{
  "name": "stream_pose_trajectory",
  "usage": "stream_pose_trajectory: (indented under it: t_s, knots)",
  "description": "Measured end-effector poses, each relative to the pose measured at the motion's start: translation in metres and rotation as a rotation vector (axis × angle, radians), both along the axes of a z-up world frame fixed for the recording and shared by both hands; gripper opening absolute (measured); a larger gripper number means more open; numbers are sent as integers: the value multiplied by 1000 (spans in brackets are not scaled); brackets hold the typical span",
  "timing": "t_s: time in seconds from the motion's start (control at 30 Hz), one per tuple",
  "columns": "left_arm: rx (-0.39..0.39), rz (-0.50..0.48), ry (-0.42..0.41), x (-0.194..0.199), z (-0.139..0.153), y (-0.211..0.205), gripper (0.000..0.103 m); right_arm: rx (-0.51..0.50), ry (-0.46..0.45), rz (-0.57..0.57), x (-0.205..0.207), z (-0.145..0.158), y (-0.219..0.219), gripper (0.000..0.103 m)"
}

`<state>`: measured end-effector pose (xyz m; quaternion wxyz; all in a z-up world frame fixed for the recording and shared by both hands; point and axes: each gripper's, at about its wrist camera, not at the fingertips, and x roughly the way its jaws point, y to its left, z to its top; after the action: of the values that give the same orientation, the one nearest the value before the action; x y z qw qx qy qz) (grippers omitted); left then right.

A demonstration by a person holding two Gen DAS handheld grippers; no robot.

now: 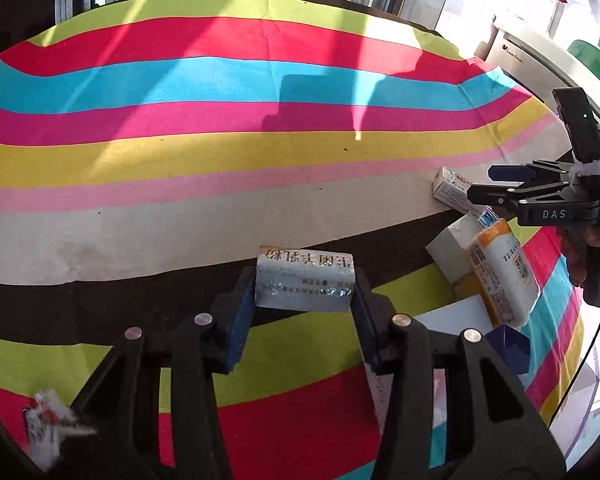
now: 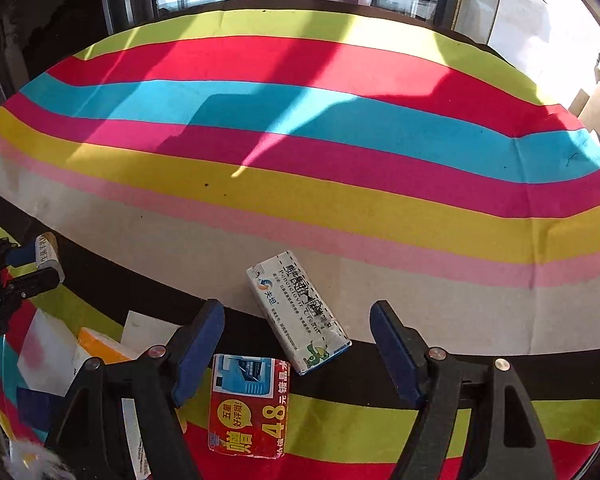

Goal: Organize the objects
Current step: 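Grasp clear-wrapped white box with left tool while right tool grasps white-green medicine box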

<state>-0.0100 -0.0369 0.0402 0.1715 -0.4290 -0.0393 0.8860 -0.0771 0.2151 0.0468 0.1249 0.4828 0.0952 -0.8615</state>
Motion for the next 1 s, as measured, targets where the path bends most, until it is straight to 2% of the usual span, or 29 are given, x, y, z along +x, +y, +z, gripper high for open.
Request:
stream_pose_trajectory:
  t_s: [0.1, 0.17, 0.37, 0.47, 0.53, 0.73, 0.83, 1.0]
  knots:
    - [43, 22, 2, 11, 5, -9, 50, 10, -25, 29, -8, -11, -2, 76]
    - [62, 30, 5, 19, 9, -12, 50, -36, -49, 35, -13, -16, -1, 72]
    - [98, 64, 21, 39, 18, -22, 50, -78, -91, 23, -24, -21, 4, 48]
    - [114, 83, 13, 50, 18, -26, 50, -77, -96, 21, -23, -23, 3, 43]
    - [122, 98, 6, 58, 16, -30, 50, -80, -96, 20, -18, -21, 1, 34]
    - [155, 133, -8, 83, 14, -38, 50, -109, -11, -62, 14, -4, 24, 34]
    - [176, 142, -13, 92, 12, -37, 50, -133, 61, -96, 45, 18, 38, 34]
    - [200, 121, -4, 109, 18, -22, 50, -137, 118, -137, 102, 36, 53, 34]
